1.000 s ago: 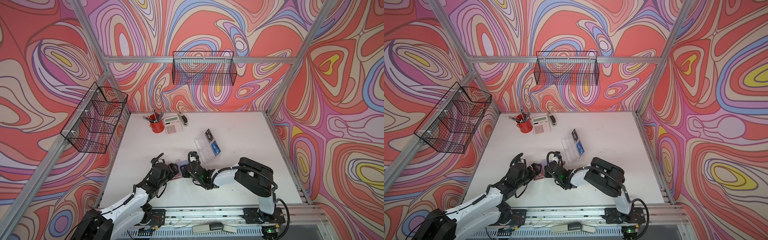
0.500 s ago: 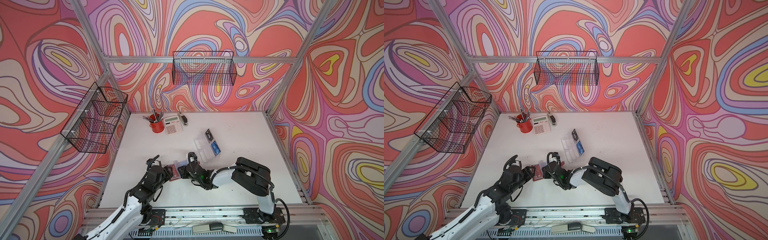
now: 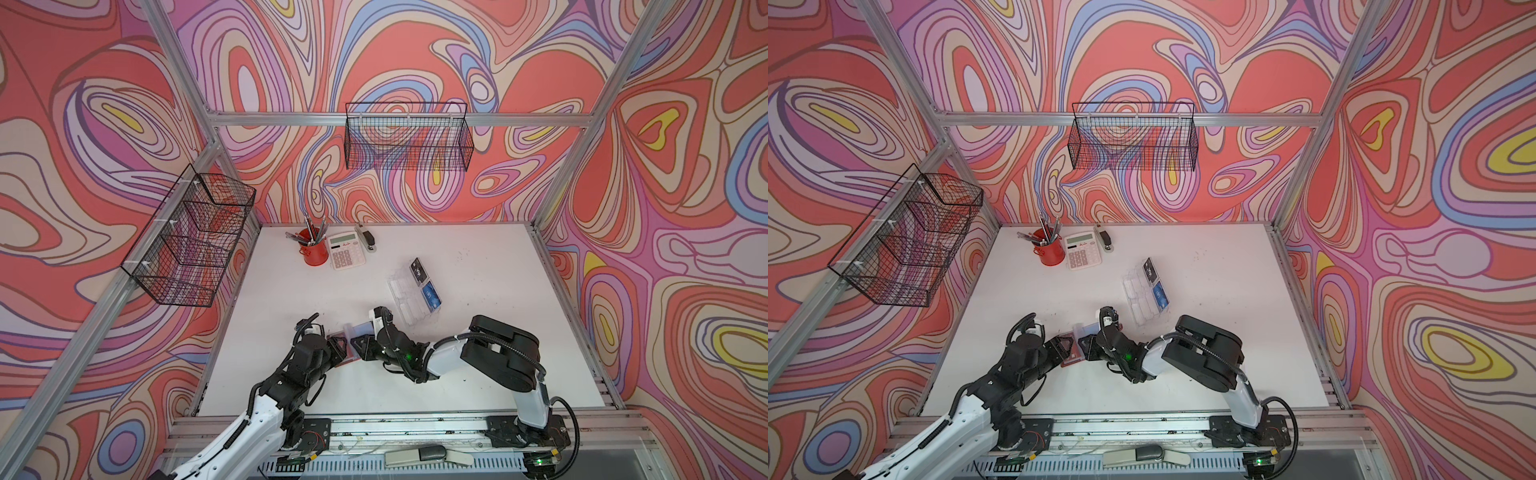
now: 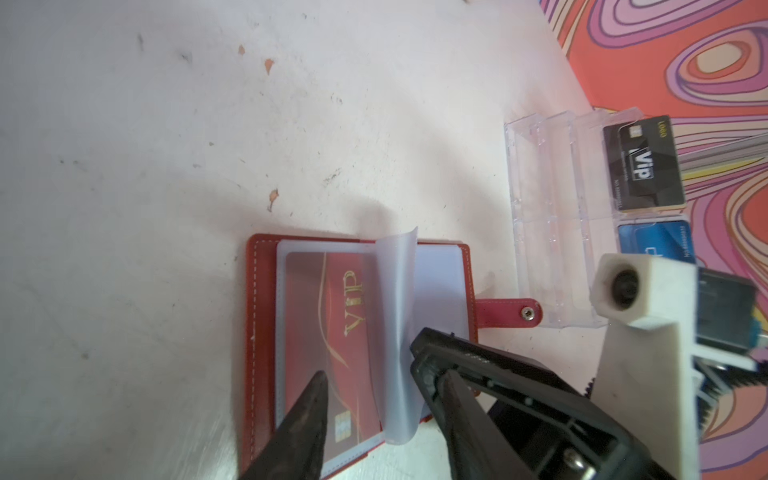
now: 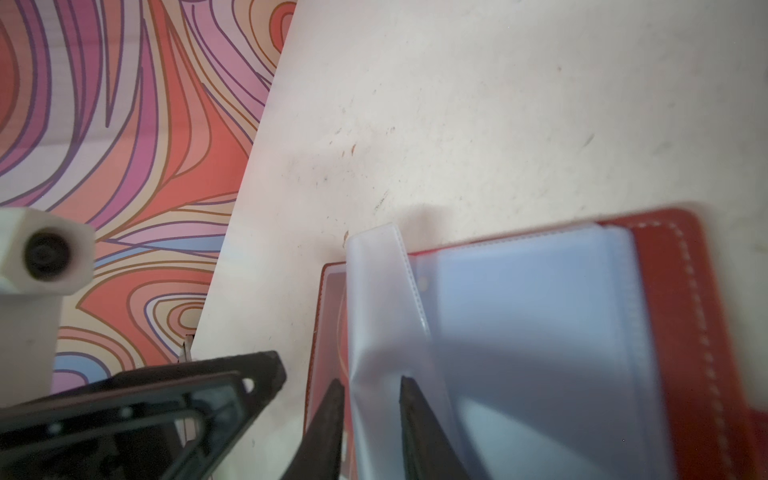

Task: Put the credit cards into the card holder

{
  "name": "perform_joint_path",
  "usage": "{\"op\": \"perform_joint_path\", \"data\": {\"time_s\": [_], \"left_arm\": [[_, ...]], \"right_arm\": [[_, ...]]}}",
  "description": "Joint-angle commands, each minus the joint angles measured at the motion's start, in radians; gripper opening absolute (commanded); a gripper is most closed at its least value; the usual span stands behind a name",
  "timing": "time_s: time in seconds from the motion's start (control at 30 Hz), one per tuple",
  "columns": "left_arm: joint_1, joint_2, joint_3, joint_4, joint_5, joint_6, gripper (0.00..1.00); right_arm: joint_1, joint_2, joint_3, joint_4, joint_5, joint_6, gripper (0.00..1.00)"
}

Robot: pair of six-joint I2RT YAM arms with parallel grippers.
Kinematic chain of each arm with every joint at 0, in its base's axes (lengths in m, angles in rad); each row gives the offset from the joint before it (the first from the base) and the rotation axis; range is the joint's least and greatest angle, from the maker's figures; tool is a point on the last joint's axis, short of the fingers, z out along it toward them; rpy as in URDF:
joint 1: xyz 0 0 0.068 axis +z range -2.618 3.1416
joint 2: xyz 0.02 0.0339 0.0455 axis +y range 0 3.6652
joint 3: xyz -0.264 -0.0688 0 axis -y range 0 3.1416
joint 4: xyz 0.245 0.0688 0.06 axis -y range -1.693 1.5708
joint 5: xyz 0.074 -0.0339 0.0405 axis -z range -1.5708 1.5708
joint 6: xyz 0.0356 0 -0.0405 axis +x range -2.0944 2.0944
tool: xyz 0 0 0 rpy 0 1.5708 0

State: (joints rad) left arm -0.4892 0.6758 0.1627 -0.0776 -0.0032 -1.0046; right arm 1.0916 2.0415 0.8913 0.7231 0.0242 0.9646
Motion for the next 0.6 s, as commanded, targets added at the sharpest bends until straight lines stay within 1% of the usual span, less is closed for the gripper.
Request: {"op": "perform_joint_path", "data": {"time_s": [0.0, 0.1, 0.13, 0.23, 0.37, 0.5, 0.53, 0.57], "left_arm": [[0.004, 0.071, 0.022, 0.069, 0.046, 0.014, 0.40], [0.004, 0.116, 0.041, 0.083, 0.041, 0.021, 0.28], [0.004, 0.124, 0.039, 0.101, 0.028, 0.018, 0.26], [0.003, 0.159, 0.036, 0.151, 0.015, 0.022, 0.25], [0.003, 0.202, 0.093, 0.105, -0.037, 0.052, 0.24], [0.004, 0.261, 0.067, 0.276, -0.063, -0.010, 0.24], [0.004, 0.284, 0.084, 0.268, -0.059, -0.008, 0.24], [0.004, 0.310, 0.112, 0.224, -0.052, 0.005, 0.24]], "right_arm": [[0.001, 0.026, -0.016, 0.055, -0.023, 0.021, 0.25], [0.001, 0.046, -0.020, 0.077, -0.032, 0.032, 0.24], [0.001, 0.052, -0.020, 0.085, -0.033, 0.033, 0.23], [0.003, 0.071, -0.016, 0.102, -0.041, 0.040, 0.22], [0.002, 0.101, -0.017, 0.129, -0.044, 0.058, 0.19], [0.007, 0.114, -0.028, 0.169, -0.051, 0.077, 0.16], [0.008, 0.109, -0.031, 0.170, -0.049, 0.076, 0.16], [0.011, 0.105, -0.034, 0.167, -0.045, 0.076, 0.16]]}}
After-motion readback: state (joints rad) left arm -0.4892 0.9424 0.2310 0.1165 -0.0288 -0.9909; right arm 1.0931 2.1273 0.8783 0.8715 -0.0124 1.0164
